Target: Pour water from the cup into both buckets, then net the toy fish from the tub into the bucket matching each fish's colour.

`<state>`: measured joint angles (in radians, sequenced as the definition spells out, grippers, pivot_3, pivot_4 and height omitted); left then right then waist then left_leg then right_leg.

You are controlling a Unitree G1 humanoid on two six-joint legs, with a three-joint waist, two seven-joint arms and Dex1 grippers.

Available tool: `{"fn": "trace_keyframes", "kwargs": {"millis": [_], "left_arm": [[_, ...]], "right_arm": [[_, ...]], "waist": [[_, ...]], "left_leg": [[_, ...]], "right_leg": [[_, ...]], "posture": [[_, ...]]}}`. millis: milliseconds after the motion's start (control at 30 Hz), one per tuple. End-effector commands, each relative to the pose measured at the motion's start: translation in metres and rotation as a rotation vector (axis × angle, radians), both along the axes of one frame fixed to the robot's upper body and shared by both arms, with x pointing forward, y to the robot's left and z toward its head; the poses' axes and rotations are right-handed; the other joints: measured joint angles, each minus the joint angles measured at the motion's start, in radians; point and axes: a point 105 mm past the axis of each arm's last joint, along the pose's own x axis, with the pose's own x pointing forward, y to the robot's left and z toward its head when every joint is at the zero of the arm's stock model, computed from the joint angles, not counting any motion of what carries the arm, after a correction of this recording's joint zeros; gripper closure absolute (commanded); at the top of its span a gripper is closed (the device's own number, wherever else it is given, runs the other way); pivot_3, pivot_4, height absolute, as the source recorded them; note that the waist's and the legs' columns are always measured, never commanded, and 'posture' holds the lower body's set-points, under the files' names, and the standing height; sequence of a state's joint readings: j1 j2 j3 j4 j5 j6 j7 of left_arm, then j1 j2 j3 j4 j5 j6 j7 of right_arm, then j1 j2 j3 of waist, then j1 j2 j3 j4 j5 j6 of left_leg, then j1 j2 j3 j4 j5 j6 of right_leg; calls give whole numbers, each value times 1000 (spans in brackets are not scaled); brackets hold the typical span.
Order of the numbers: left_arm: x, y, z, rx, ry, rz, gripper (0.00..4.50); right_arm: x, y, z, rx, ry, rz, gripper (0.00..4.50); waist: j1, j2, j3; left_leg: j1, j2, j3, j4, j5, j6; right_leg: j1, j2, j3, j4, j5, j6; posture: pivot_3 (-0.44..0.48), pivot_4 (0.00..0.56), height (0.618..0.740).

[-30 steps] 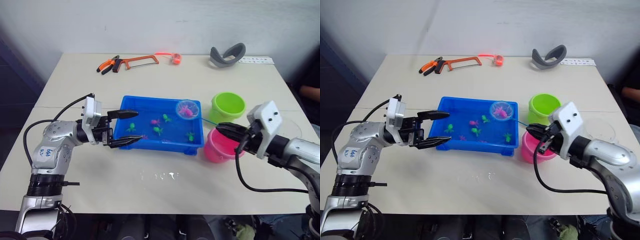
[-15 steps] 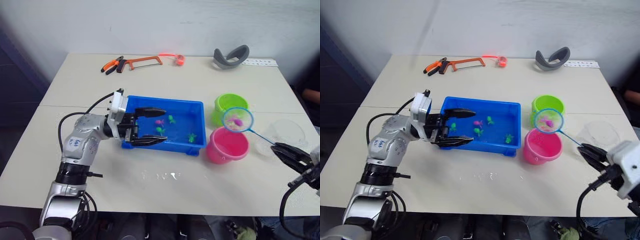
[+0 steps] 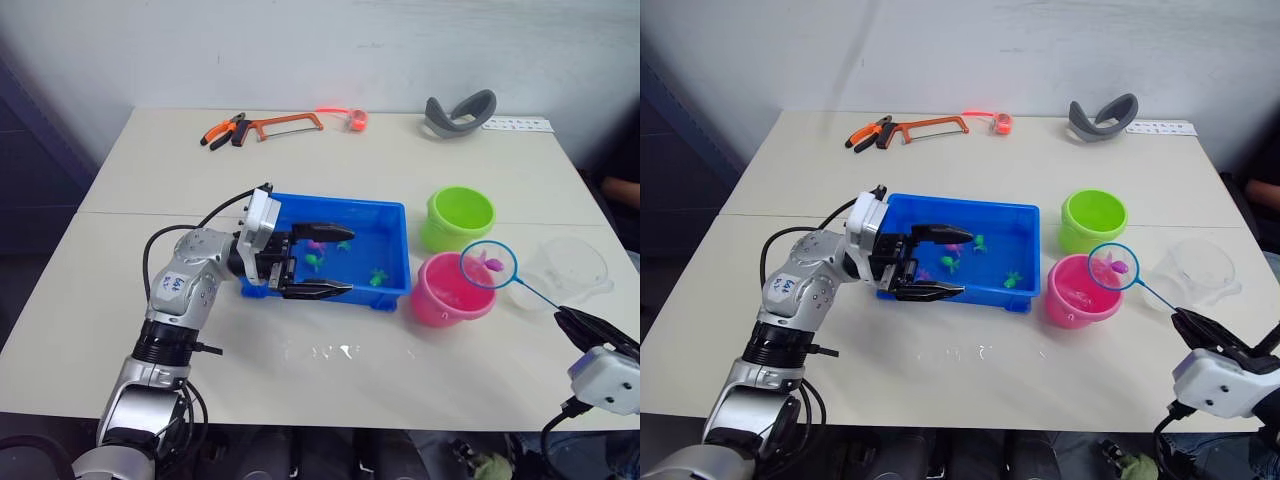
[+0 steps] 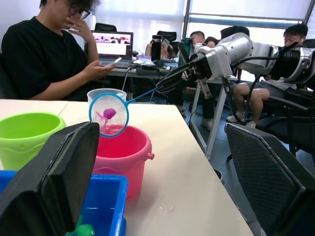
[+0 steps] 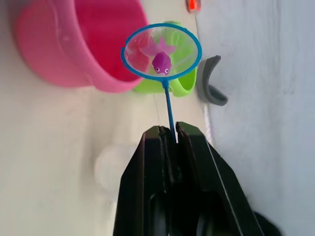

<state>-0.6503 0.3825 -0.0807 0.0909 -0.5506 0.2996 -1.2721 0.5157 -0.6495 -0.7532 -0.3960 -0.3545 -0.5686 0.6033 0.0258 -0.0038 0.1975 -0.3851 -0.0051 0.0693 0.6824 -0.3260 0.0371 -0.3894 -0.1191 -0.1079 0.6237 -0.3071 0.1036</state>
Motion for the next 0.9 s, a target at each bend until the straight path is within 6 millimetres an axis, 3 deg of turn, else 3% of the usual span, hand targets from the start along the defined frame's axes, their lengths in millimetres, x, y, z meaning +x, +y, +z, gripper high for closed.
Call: {"fn": "trace_keyframes", "kwargs": {"millis": [33, 233, 600, 767, 900], "left_arm": [[-2, -4, 6, -19, -35, -10, 79], [1, -4, 3, -31, -24, 13, 79], [10, -5, 1, -73, -8, 58, 79], [15, -3, 0, -79, -6, 70, 79], [17, 0, 0, -73, -10, 77, 79]], "right_arm": [[1, 0, 18, -273, -186, 42, 4500], [0, 5, 14, -402, -240, 127, 4500], [-3, -6, 6, -501, -285, 144, 4500], [-4, -2, 8, -452, -321, 123, 4500], [-3, 5, 22, -327, -365, 88, 4500]], "waist": [[0, 0, 0], [0, 0, 0], [0, 0, 0], [-2, 0, 0], [-2, 0, 0]], "left_leg": [[0, 0, 0, 0, 0, 0], [0, 0, 0, 0, 1, -1], [0, 1, 0, 0, 1, -1], [0, 1, 0, 0, 1, -2], [0, 1, 0, 0, 1, -2]], "right_leg": [[0, 0, 0, 0, 0, 0], [0, 1, 0, 0, 0, 0], [0, 1, 0, 0, 0, -1], [0, 1, 1, -1, 0, -1], [0, 1, 1, -1, 0, -1]], "posture": [[0, 150, 740], [0, 150, 740], [0, 150, 740], [0, 150, 740], [0, 150, 740]]}}
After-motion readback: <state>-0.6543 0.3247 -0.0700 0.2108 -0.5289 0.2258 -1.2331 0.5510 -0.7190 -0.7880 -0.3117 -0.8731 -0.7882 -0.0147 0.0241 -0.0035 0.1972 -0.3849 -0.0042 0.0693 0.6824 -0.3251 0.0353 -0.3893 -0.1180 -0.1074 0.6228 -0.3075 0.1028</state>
